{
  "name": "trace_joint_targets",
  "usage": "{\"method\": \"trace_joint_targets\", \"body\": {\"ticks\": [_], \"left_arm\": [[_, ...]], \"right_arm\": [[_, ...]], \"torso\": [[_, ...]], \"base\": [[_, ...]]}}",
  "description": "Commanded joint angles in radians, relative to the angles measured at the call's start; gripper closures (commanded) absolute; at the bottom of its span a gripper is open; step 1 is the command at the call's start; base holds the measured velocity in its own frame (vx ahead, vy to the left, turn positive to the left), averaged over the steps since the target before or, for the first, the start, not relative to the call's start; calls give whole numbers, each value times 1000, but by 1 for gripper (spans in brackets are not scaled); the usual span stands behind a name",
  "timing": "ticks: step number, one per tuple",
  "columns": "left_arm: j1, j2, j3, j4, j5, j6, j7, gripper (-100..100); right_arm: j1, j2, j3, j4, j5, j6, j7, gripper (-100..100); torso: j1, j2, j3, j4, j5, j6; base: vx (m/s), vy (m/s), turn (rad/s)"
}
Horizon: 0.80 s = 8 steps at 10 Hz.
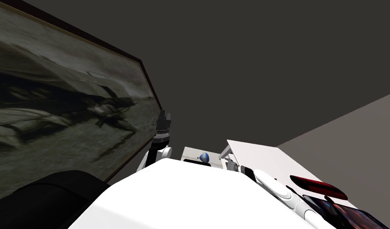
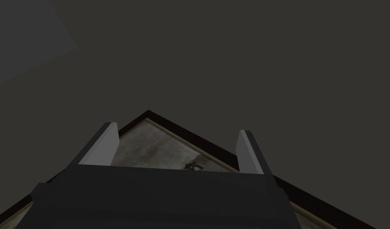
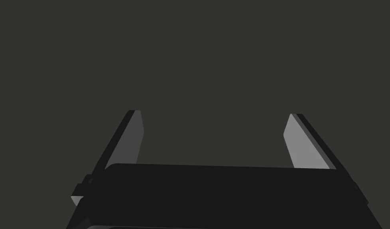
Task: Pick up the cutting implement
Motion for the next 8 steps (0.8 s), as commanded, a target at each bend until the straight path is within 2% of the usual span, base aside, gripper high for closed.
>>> {"method": "trace_joint_targets", "body": {"ticks": [1,2,3,4,5,7,8], "left_arm": [[0,0,0,0,0,0,0,0],[0,0,0,0,0,0,0,0],[0,0,0,0,0,0,0,0],[0,0,0,0,0,0,0,0],[0,0,0,0,0,0,0,0],[0,0,0,0,0,0,0,0],[0,0,0,0,0,0,0,0]], "right_arm": [[7,-5,-1,43,21,-7,13,-100],[9,-31,7,77,63,-13,15,-100],[9,-31,7,89,63,-13,15,-100],[12,-55,14,134,98,-18,17,-100],[15,-78,22,157,135,-24,20,-100],[15,-78,22,177,143,-24,20,-100],[19,-98,30,207,180,-28,22,-100]], "torso": [[0,0,0,0,0,0],[1,0,0,0,0,1],[0,0,0,0,0,0],[0,-1,0,0,0,0],[0,0,0,0,0,0],[-2,-1,0,0,-1,0],[1,0,0,0,0,1]], "base": [[19,-43,81],[34,-50,125],[37,-54,71],[26,-57,120],[37,-87,164],[29,-66,58],[6,-45,91]]}}
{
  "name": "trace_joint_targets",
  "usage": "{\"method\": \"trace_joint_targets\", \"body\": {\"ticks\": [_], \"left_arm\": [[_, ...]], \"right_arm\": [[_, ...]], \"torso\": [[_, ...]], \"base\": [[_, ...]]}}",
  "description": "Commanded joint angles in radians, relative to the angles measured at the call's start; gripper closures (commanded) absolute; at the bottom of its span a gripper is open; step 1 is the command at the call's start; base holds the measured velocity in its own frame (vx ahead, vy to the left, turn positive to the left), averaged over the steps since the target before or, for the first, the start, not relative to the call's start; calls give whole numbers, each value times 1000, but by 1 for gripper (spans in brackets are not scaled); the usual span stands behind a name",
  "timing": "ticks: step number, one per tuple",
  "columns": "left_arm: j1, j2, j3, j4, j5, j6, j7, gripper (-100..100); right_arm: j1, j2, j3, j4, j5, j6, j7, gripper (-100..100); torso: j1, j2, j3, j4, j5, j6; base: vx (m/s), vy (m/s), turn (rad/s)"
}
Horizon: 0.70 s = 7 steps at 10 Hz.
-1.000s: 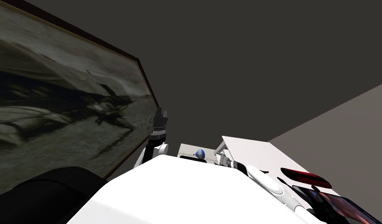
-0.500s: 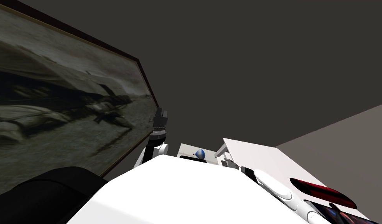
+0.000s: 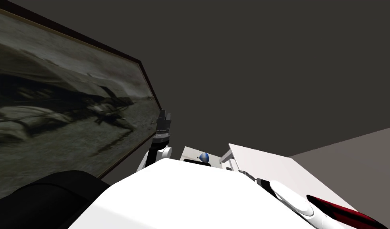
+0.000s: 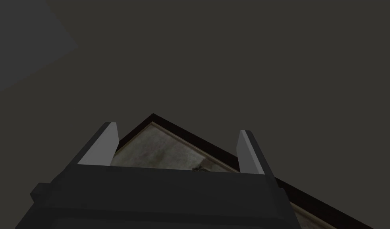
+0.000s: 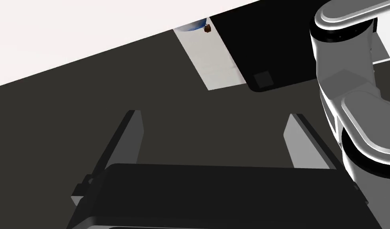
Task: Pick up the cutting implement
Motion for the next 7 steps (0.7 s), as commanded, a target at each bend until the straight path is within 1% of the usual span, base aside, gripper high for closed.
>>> {"method": "trace_joint_targets", "body": {"ticks": [1,2,4,5,6,7], "left_arm": [[0,0,0,0,0,0,0,0],[0,0,0,0,0,0,0,0],[0,0,0,0,0,0,0,0],[0,0,0,0,0,0,0,0],[0,0,0,0,0,0,0,0],[0,0,0,0,0,0,0,0]], "right_arm": [[0,-30,13,50,50,-10,-1,-100],[0,-30,13,65,55,-10,-1,-100],[9,-59,29,134,111,-16,3,-100],[9,-59,29,134,117,-16,3,-100],[14,-70,37,163,144,-18,4,-100],[14,-70,37,163,144,-18,4,-100]], "torso": [[0,0,0,0,0,0],[-2,-1,-1,0,0,-1],[-2,-2,-1,0,-1,0],[-3,-2,-1,0,-1,0],[-2,-1,-1,0,-1,0],[-1,0,0,0,0,0]], "base": [[25,-83,180],[36,-76,96],[35,-87,125],[26,-82,57],[6,-63,74],[2,-48,44]]}}
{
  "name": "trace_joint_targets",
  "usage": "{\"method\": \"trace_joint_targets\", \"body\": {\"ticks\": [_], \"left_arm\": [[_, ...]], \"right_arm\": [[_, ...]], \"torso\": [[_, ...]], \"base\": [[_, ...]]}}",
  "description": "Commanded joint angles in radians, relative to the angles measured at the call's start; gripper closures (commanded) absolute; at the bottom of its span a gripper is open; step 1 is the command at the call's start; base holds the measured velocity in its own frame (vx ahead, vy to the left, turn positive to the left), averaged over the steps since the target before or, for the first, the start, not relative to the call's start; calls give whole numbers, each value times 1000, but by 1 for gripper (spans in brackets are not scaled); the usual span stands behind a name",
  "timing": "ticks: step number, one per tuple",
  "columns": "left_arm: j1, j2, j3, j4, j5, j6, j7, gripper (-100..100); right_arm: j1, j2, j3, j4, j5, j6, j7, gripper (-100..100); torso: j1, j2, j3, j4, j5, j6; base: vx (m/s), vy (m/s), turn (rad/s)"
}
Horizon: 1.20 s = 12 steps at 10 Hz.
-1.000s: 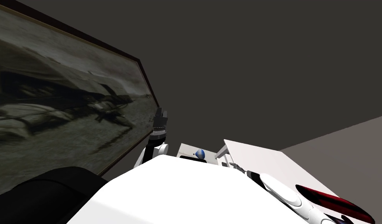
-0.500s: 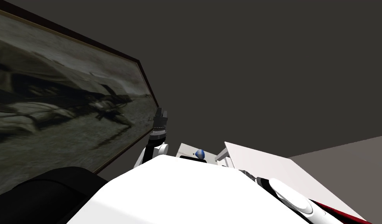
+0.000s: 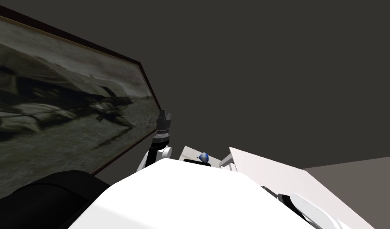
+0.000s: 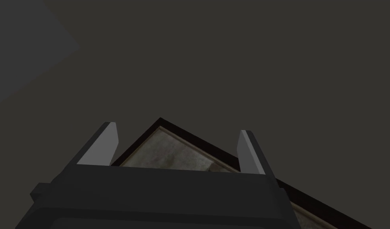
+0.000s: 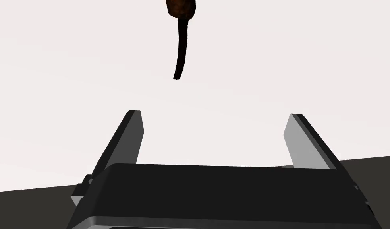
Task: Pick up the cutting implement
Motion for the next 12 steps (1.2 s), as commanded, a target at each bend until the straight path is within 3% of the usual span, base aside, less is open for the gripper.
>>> {"method": "trace_joint_targets", "body": {"ticks": [1,4,5,6,7,9,10,11,12], "left_arm": [[0,0,0,0,0,0,0,0],[0,0,0,0,0,0,0,0],[0,0,0,0,0,0,0,0],[0,0,0,0,0,0,0,0],[0,0,0,0,0,0,0,0],[0,0,0,0,0,0,0,0],[0,0,0,0,0,0,0,0],[0,0,0,0,0,0,0,0],[0,0,0,0,0,0,0,0]], "right_arm": [[3,-10,8,32,28,-5,8,-100],[12,-26,23,81,73,-7,11,-100],[10,-18,14,85,54,-11,31,-100],[10,-19,15,86,57,-11,30,0],[13,9,23,108,59,10,35,-100],[17,51,36,141,64,42,43,-100],[11,38,36,129,68,30,31,-100],[11,41,36,131,69,33,32,100],[11,40,36,131,69,33,32,100]], "torso": [[0,0,0,0,0,0],[-2,1,1,0,0,1],[-3,2,1,0,0,1],[-2,2,1,0,0,1],[0,1,1,0,1,1],[-1,1,1,0,0,1],[-1,2,1,0,0,1],[0,2,1,0,1,1],[1,1,1,0,1,1]], "base": [[-1,-51,66],[-12,-74,83],[-16,-41,-8],[-4,-8,-2],[-6,-32,26],[-10,-42,60],[-12,-15,16],[0,0,0],[-4,-8,1]]}}
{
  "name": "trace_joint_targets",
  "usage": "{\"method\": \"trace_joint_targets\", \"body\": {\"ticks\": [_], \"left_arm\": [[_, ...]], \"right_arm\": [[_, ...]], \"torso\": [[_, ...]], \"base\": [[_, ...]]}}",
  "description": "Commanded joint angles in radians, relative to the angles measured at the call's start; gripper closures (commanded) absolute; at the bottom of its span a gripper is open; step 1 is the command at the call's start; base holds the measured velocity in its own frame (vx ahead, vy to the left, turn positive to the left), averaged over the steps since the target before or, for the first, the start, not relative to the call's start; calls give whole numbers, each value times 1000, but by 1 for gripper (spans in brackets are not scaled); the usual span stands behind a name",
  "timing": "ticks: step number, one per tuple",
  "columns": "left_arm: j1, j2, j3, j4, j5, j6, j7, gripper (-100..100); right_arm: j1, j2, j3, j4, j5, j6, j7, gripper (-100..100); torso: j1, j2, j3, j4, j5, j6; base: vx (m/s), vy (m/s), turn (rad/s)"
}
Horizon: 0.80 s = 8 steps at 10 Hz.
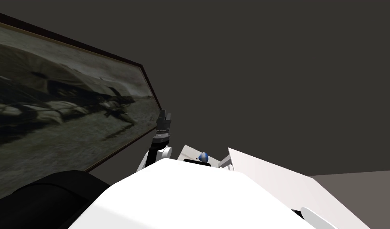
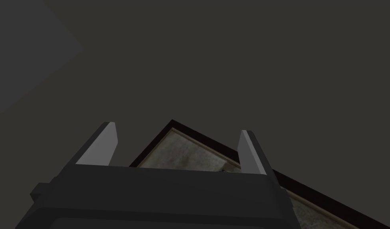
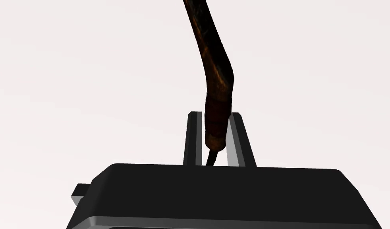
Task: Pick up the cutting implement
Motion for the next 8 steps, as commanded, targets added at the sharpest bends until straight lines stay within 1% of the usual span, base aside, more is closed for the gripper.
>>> {"method": "trace_joint_targets", "body": {"ticks": [1,3,4,5,6,7,8], "left_arm": [[0,0,0,0,0,0,0,0],[0,0,0,0,0,0,0,0],[0,0,0,0,0,0,0,0],[0,0,0,0,0,0,0,0],[0,0,0,0,0,0,0,0],[0,0,0,0,0,0,0,0],[0,0,0,0,0,0,0,0]], "right_arm": [[0,0,0,0,0,0,0,100],[1,1,1,0,0,-1,0,100],[1,1,1,0,0,-1,0,0],[3,-31,-12,-23,-9,-24,3,100],[2,-45,-16,-34,-11,-35,0,100],[5,-36,-11,-30,-7,-22,-4,100],[4,-37,-13,-29,-8,-26,-1,0]], "torso": [[0,0,0,0,0,0],[0,-1,0,0,0,-1],[0,-1,0,0,0,-1],[0,-1,0,0,0,-1],[2,-2,-1,0,1,-1],[3,-2,-1,0,1,-1],[2,-2,-1,0,1,-1]], "base": [[-5,1,-14],[0,0,0],[0,0,0],[18,26,-59],[14,38,-81],[3,17,-10],[0,0,0]]}}
